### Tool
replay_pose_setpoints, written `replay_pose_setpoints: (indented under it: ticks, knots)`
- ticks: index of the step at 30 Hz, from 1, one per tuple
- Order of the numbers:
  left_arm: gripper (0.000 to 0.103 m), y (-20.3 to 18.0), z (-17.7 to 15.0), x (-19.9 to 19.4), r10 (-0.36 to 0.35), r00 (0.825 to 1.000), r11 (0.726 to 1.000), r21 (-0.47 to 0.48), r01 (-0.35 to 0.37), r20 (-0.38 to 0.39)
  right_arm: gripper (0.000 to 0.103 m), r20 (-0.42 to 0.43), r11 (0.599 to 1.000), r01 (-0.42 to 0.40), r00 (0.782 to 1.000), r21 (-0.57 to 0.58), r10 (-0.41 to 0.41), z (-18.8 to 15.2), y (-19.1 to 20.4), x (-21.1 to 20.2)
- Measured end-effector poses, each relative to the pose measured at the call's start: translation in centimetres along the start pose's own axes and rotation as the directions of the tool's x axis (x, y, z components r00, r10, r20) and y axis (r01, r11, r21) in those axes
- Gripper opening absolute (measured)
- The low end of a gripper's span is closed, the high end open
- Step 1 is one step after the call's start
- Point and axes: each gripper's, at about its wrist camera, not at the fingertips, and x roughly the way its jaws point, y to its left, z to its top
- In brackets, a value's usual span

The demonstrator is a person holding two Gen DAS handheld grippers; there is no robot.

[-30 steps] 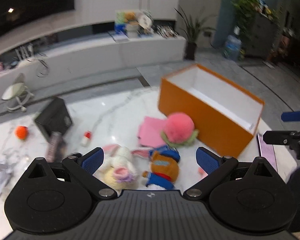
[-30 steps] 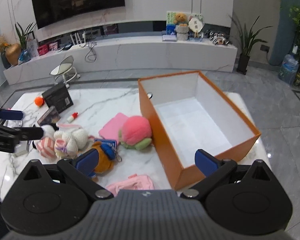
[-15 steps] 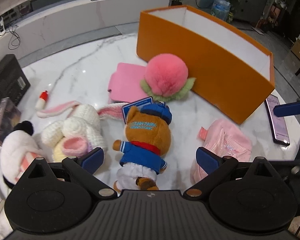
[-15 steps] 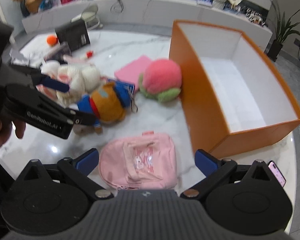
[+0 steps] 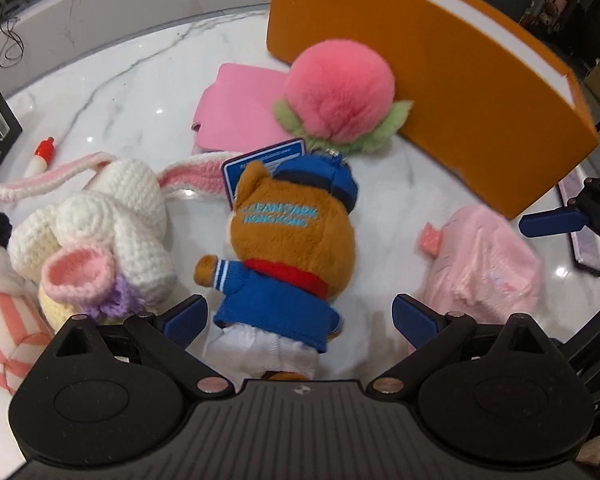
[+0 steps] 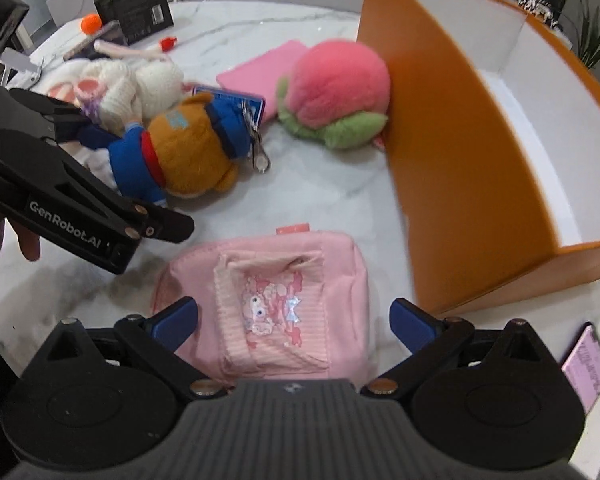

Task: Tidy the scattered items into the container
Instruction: 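Lower left tool onto brown bear plush while right tool descends onto pink pouch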

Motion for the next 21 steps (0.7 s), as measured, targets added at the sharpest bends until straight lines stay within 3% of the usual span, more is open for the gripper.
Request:
replay_pose_setpoints:
  ticks: [10, 21]
  knots:
    - [0.103, -0.6, 0.3, 1.6, 0.073, 0.997, 0.995, 0.066, -0.072, -0.022, 0.102, -0.039, 0.995, -0.101, 0.994, 0.014, 0.101, 0.0, -0.5, 2.0]
    - [0.103, -0.6, 0.6, 1.9, 0.094, 0.995, 0.993, 0.079, -0.092, -0.024, 0.102, -0.056, 0.994, -0.102, 0.993, -0.043, 0.100, 0.7, 0.1, 2.5]
